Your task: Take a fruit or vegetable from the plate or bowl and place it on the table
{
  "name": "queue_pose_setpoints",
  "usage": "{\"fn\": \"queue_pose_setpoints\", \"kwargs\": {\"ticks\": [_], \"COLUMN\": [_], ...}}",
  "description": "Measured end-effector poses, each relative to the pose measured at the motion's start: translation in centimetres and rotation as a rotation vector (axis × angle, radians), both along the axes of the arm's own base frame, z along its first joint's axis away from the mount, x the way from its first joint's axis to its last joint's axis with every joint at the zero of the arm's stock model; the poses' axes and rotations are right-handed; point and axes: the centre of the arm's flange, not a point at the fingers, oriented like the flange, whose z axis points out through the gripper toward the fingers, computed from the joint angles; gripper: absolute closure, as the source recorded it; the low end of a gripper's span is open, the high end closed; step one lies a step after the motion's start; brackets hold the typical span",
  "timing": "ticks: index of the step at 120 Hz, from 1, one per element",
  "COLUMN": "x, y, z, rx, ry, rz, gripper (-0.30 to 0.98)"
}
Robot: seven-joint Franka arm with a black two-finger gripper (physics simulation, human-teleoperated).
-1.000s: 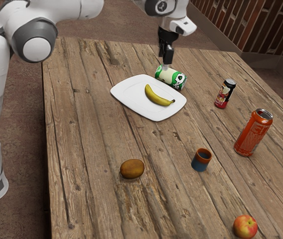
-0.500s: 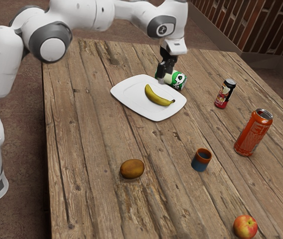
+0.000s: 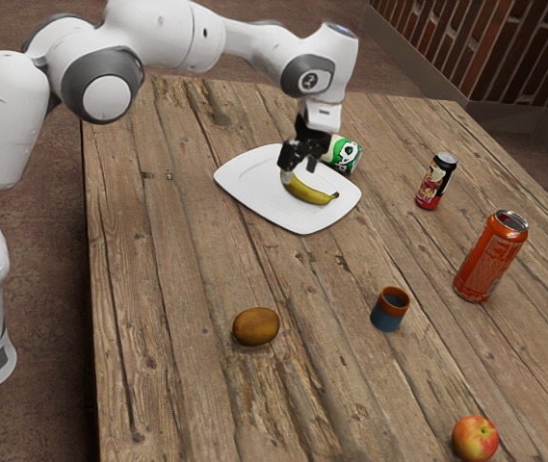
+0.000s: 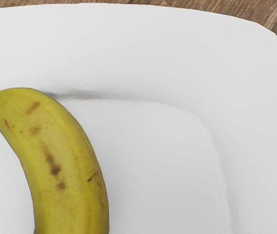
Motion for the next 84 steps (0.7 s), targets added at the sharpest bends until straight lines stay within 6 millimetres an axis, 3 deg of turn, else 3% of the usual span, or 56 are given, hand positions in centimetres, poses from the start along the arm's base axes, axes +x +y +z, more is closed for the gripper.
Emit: {"fn": "queue_pose_setpoints", "kwargs": {"ticks": [16, 57, 84], "x": [0.1, -0.9, -0.4], "y": [-0.1, 2.7, 2.7], "z": [-0.7, -1.2, -2.0], "rx": [-0.003, 0.007, 0.01], "ry": [0.007, 0.021, 0.01], "rz": [-0.041, -0.06, -0.08], "gripper": [0.0, 0.0, 0.0]}}
